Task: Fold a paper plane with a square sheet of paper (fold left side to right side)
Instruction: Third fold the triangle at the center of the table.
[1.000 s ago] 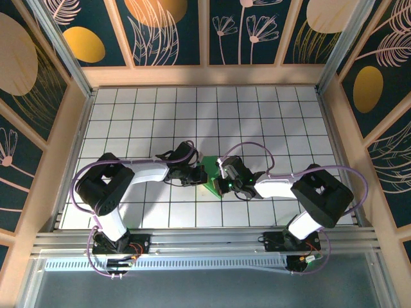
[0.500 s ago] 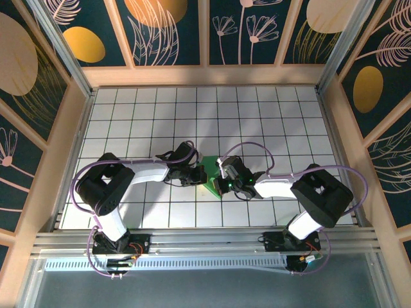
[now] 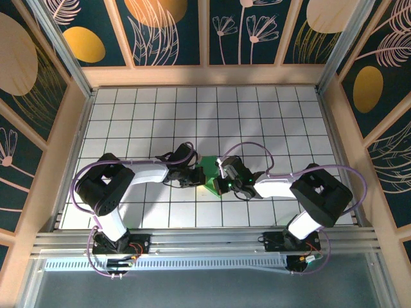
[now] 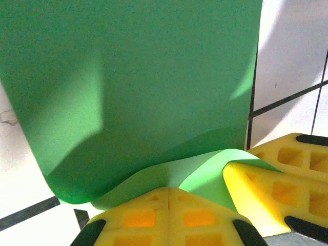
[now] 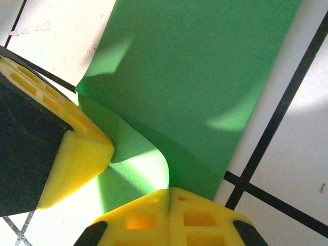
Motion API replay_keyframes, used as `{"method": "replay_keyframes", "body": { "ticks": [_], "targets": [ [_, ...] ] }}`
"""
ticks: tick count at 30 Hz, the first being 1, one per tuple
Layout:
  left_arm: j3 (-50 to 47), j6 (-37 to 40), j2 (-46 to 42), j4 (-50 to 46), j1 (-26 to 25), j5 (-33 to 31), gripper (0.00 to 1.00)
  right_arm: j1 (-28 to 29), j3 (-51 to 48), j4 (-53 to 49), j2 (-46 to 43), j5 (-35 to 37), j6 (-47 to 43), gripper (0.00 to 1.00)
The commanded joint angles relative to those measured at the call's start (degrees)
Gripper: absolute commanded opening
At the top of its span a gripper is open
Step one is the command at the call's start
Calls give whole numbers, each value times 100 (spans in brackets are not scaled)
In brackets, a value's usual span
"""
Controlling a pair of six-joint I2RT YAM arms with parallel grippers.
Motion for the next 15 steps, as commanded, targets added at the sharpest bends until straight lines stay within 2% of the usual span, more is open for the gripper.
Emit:
{"method": "replay_keyframes", "body": {
  "ticks": [1, 13, 15],
  "targets": [
    [-132, 46, -34, -172, -24, -122, 2, -33, -4, -388, 219, 17, -57, 0],
    [-71, 32, 239, -429, -20, -394, 0, -57, 66, -381, 142, -23, 31, 0],
    [-71, 30, 268, -478, -20, -425, 0, -83, 83, -388, 75, -35, 58, 2]
  ]
}}
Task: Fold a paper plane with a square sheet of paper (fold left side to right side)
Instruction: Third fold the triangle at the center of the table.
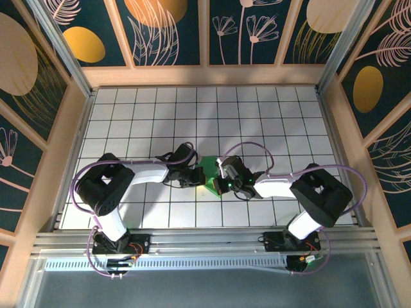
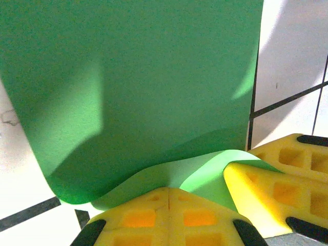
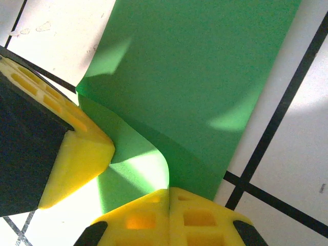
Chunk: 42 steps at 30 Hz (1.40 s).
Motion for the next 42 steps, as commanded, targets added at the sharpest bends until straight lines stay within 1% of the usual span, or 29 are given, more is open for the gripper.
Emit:
{"method": "replay_keyframes", "body": {
  "ticks": [1, 8, 14, 16, 18, 19, 22, 25, 28, 31, 35, 42],
  "targets": [
    [-66, 29, 256, -487, -18, -384, 0, -81, 89, -394, 54, -38, 61, 4],
    [-23, 24, 344, -601, -25, -433, 0, -213, 241, -592, -289, -75, 141, 18],
    [-5, 18, 375, -628, -27, -439, 0, -431, 427, -1232, -795, -17, 184, 32],
    [-5, 21, 367, -633, -19, -446, 0, -494, 456, -1439, -1033, -121, 245, 34],
    [6, 21, 355, -641, -19, -450, 0, -519, 505, -1667, -1259, -330, 352, 34],
    [16, 23, 353, -646, -23, -450, 0, -523, 528, -1770, -1366, -489, 453, 32],
    [13, 21, 357, -644, -18, -450, 0, -523, 417, -1732, -1552, -1192, 910, 18],
    [28, 23, 352, -645, -23, -459, 0, -489, 164, -1266, -1513, -1941, 1512, 9],
    [44, 17, 354, -655, -19, -468, 0, -406, -31, -791, -1335, -2318, 1958, 2],
    [54, 18, 349, -664, -18, -463, 0, -356, -79, -582, -1113, -2361, 2129, 0],
    [47, 16, 349, -664, -26, -468, 0, -356, -94, -520, -820, -2325, 2200, 0],
    [64, 18, 346, -664, -27, -464, 0, -366, -170, -263, -579, -2253, 2446, 0]
  ]
}}
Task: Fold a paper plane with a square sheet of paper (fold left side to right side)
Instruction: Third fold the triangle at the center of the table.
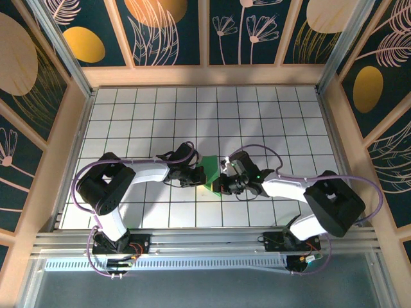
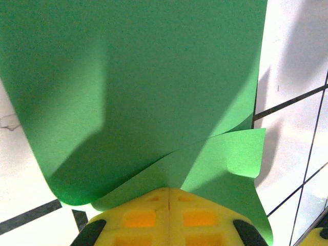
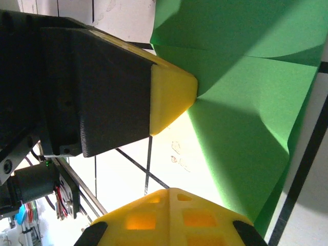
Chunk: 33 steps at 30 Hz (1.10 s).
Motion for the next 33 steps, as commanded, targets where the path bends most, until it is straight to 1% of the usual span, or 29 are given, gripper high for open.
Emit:
{"method": "replay_keyframes", "body": {
  "ticks": [1, 20, 33],
  "targets": [
    [-55, 19, 292, -526, -19, -448, 0, 16, -133, 309, 104, -39, 277, 0],
    [-50, 25, 303, -535, -21, -444, 0, 19, -226, 308, 485, -51, 363, 0],
    [-59, 21, 303, -526, -18, -456, 0, 18, -274, 233, 524, 9, 418, 0]
  ]
}}
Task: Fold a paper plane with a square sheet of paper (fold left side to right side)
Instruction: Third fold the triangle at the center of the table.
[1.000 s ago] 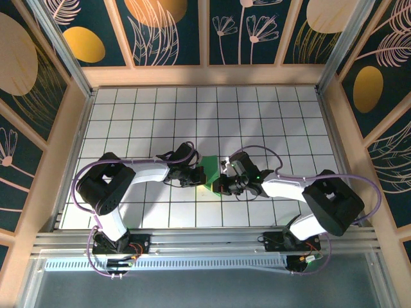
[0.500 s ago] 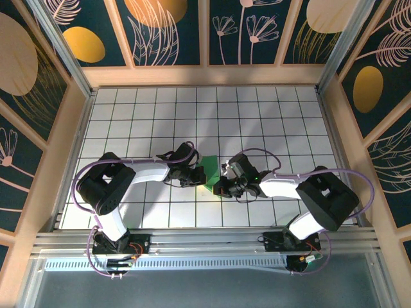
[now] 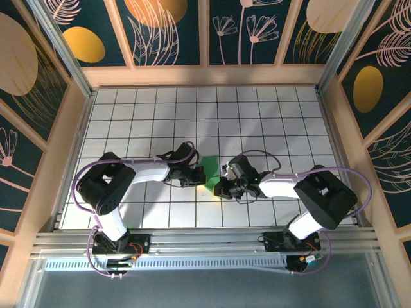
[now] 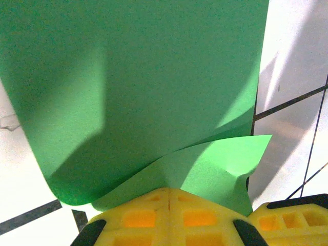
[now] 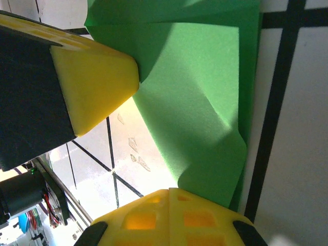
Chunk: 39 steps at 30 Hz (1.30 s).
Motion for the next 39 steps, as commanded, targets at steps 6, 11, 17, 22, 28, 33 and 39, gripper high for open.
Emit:
{"method": "replay_keyframes", "body": {
  "ticks": [6, 11, 17, 22, 28, 33, 39],
  "targets": [
    [-91, 27, 293, -493, -19, -468, 0, 18, -76, -198, 91, 107, 87, 0],
    [-76, 25, 305, -510, -18, -476, 0, 18, -43, -442, 117, 218, 121, 0],
    [-50, 23, 325, -546, -22, -516, 0, 26, 45, -841, 214, 336, 131, 0],
    [-34, 45, 342, -599, -22, -565, 0, 48, 20, -1085, 155, 348, 131, 0],
    [9, 59, 360, -626, -16, -599, 0, 144, -123, -1345, -96, 285, 199, 0],
    [19, 58, 353, -634, -26, -608, 0, 203, -379, -1576, -522, 306, 342, 0],
    [40, 72, 360, -634, -25, -601, 0, 189, -184, -2085, -1285, 402, 325, 0]
  ]
}}
